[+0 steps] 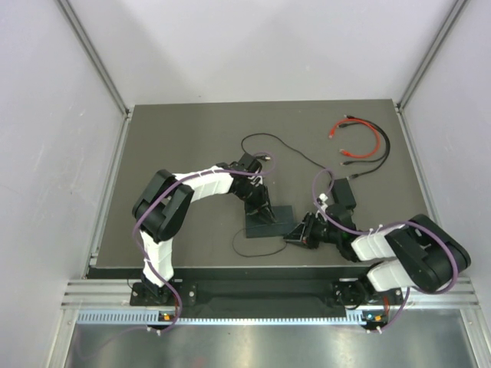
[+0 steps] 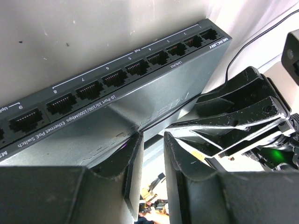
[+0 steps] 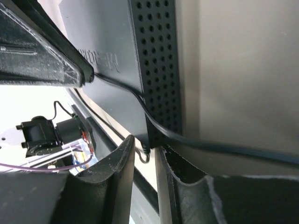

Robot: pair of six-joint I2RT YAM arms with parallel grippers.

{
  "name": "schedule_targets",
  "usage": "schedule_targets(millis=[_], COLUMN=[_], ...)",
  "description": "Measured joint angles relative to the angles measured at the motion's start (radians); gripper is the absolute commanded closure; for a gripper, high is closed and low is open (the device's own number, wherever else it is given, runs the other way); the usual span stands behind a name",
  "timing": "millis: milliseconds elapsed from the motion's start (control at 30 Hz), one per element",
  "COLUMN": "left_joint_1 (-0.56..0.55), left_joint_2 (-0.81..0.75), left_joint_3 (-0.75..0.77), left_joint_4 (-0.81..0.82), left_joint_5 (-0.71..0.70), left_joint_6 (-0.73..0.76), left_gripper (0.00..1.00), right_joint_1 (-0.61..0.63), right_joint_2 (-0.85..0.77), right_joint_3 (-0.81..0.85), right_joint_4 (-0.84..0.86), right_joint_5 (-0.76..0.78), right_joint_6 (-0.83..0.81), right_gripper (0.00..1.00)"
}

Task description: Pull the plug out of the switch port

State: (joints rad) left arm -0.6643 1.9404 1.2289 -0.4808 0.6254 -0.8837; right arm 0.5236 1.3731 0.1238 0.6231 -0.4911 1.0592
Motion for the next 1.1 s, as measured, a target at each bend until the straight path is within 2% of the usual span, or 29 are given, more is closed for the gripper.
schedule_targets(millis=[67,167,233,567,833,1100], left_joint_1=[0.000,0.000,0.000,0.000,0.000,0.000], left_joint_2=[0.000,0.000,0.000,0.002,0.020,0.030], left_joint_3=[-0.002,-0.003,-0.003,-0.003,-0.003,-0.003], left_joint_4=[0.003,0.003,0.004,0.005,0.011,0.011], left_joint_5=[0.004,0.006,0.006,0.007,0.040,0.061], left_joint_6=[-0.001,-0.002,-0.002,-0.002,-0.005,-0.006], left_gripper=[0.71,0.71,0.71,0.71,0.71,0.71], right_joint_1=[0.010,0.019,0.024,0.029,0.028,0.031], right_joint_2=[0.019,0.062,0.081,0.073,0.169,0.092], right_joint_3=[0.009,0.023,0.029,0.049,0.208,0.243], right_joint_4=[0.011,0.040,0.053,0.010,-0.164,-0.375], right_joint_5=[0.009,0.016,0.016,0.009,-0.112,-0.100], right_joint_6=[0.008,0.023,0.036,-0.003,-0.192,-0.307], right_gripper=[0.78,0.89,1.00,1.00,1.00,1.00])
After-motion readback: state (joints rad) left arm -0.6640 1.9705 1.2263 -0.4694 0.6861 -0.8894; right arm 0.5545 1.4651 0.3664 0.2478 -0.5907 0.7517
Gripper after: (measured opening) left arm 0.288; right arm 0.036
